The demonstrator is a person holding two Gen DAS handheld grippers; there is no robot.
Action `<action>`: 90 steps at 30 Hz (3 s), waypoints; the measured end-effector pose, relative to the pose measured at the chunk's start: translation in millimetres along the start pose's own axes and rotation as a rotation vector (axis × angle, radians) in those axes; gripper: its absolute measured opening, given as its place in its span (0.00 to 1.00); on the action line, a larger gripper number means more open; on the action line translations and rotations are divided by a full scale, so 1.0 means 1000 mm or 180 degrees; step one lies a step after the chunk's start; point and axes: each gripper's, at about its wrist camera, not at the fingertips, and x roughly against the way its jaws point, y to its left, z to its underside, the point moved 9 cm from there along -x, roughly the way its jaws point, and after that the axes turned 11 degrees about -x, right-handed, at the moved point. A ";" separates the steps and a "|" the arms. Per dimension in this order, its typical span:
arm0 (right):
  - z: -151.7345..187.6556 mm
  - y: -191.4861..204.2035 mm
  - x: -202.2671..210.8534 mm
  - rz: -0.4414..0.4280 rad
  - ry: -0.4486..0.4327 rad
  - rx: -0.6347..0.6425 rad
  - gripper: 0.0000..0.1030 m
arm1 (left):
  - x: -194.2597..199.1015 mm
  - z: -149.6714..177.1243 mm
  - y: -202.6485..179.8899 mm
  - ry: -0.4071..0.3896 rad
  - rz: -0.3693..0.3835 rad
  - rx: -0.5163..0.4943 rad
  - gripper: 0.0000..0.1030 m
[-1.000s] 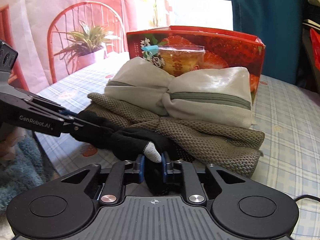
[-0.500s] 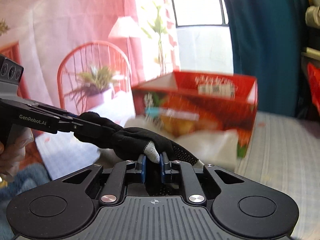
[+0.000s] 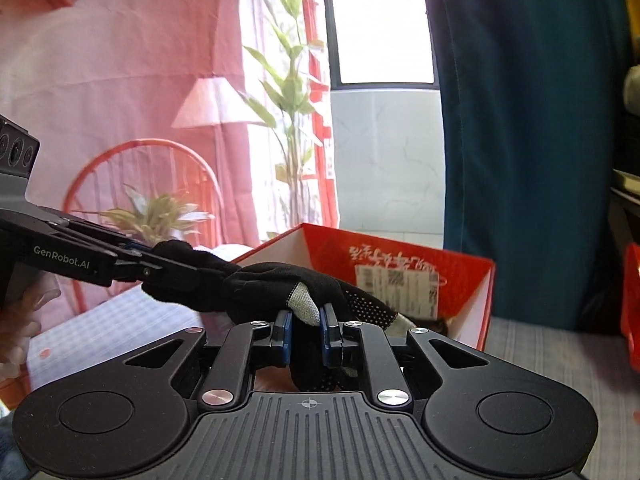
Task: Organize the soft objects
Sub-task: 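Lift the black gloves with the right tool over the red box, then lower the gloves into the box and open the right tool, then move the right tool to the clear panda-print snack bag, then grasp the snack bag with the right tool and lift it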
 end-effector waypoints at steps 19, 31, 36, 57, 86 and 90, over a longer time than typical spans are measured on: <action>0.006 -0.060 -0.139 0.0407 0.0815 -0.0104 0.16 | -0.131 -0.001 0.055 0.0652 -0.0347 -0.0007 0.47; 0.008 -0.050 -0.099 0.0449 0.0580 -0.0066 0.28 | -0.089 0.002 0.048 0.0458 -0.0439 -0.0124 0.63; 0.013 -0.031 -0.078 0.0338 0.0565 0.0003 0.28 | -0.066 0.003 0.026 0.0401 -0.0412 -0.0274 0.63; 0.085 0.003 -0.024 0.0138 0.0968 0.0280 0.39 | -0.028 0.071 -0.027 0.0565 0.0070 -0.0419 0.66; 0.060 0.007 -0.043 -0.0222 0.0811 -0.0210 0.27 | -0.040 0.050 -0.036 0.0378 0.0301 -0.0473 0.34; 0.026 0.017 -0.032 -0.0328 0.0642 -0.0202 0.27 | -0.019 0.023 -0.027 0.0162 0.0257 -0.0444 0.34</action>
